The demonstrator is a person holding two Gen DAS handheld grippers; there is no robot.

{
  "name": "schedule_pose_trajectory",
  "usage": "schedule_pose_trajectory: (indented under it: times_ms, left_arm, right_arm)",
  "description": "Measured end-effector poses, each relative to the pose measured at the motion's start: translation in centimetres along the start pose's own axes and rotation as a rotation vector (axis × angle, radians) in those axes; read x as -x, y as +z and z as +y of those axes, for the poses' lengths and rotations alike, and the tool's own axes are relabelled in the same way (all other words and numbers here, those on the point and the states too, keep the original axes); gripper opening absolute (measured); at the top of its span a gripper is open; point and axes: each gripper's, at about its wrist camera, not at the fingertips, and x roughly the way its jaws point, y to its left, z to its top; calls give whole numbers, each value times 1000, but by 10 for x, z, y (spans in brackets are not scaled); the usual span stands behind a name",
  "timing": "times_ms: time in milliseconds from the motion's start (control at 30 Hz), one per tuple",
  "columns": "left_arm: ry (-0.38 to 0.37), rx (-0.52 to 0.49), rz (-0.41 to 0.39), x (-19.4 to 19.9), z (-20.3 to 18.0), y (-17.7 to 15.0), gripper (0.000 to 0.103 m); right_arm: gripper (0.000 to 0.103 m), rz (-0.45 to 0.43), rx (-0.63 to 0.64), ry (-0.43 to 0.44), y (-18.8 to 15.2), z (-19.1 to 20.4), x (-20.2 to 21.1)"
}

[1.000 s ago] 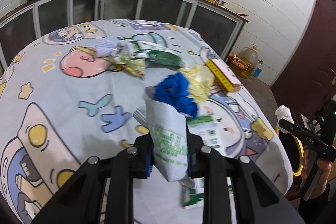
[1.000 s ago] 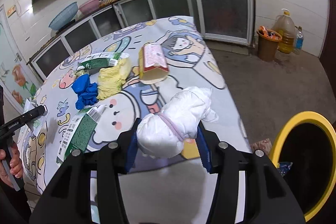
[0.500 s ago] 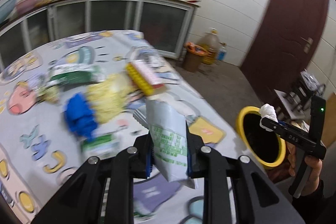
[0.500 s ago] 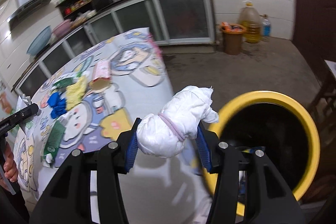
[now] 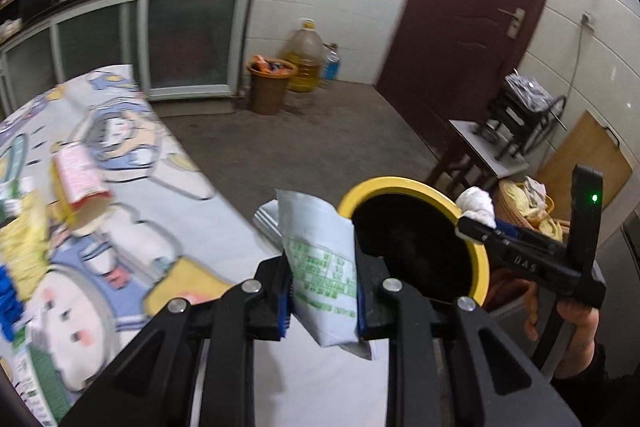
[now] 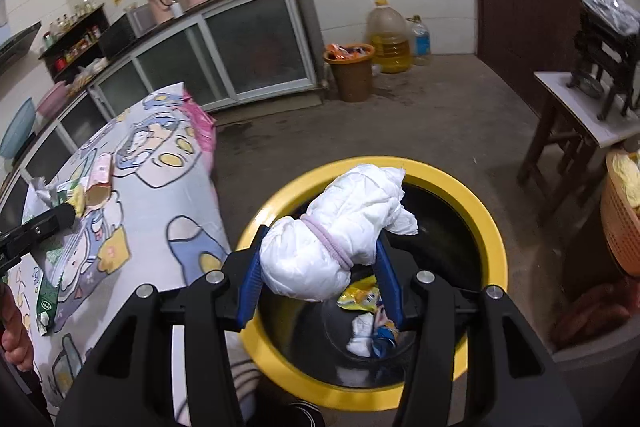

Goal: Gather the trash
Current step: 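Carry both items to the bin and open both tools to drop them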

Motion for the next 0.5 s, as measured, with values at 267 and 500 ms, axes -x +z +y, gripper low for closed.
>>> schedule_pose_trajectory:
  times_ms: [267,500]
  left_arm:
    - [-49,-47,56,-51,-41,13,21]
    - [-58,-73,94,-84,-65,17,22]
  right_arm:
    - [48,20,-31,-18,-5,-27,-7]
    - [48,34,-58,-15,-8,-38,-13]
